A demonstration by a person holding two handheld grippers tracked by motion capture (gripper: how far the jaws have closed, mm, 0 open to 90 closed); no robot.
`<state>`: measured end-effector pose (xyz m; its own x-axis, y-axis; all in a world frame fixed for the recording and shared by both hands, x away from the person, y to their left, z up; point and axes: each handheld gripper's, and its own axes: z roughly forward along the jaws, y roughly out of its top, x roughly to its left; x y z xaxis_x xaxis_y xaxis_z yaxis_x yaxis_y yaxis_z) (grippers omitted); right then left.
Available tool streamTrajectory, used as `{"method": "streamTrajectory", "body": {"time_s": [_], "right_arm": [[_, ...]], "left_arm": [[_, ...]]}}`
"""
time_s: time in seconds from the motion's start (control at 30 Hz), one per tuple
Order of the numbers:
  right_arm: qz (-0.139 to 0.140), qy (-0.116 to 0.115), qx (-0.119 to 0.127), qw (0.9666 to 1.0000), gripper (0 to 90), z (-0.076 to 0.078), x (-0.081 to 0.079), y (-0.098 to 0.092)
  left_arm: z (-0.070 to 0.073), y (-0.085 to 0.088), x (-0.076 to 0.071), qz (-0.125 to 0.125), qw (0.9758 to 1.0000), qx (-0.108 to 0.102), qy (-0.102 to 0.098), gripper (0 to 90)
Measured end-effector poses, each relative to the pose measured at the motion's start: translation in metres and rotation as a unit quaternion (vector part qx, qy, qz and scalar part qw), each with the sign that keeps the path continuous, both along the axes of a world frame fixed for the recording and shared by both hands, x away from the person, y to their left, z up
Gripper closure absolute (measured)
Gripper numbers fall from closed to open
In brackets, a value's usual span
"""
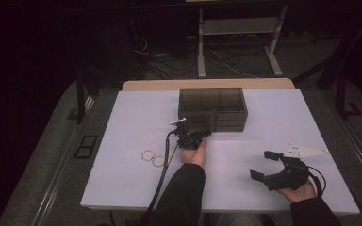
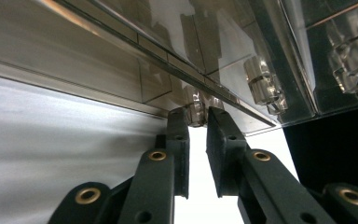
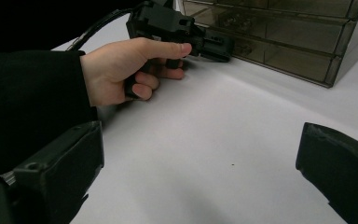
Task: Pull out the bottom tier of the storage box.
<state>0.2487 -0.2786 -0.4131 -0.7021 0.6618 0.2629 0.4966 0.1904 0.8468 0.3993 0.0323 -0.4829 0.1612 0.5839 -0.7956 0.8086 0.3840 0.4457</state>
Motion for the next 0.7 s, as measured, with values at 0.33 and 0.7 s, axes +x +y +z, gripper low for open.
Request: {"method": "streamTrajectory", "body": {"time_s": [0.33,0.7], "right_arm": [[0.001,-0.003,0.0,1.0,0.2,0.0001,0.0,0.0003],[0.001,-0.004,0.001,1.0,0.3,0.0001,-0.0001,0.0001]], "left_arm": [[-0.0012,0.0011,0.0007,-0.002,0.9999,-0.014,0.009,80.7],[-0.0015,0.0018,-0.003,-0.002,0.9998,-0.016,0.009,80.8]]}}
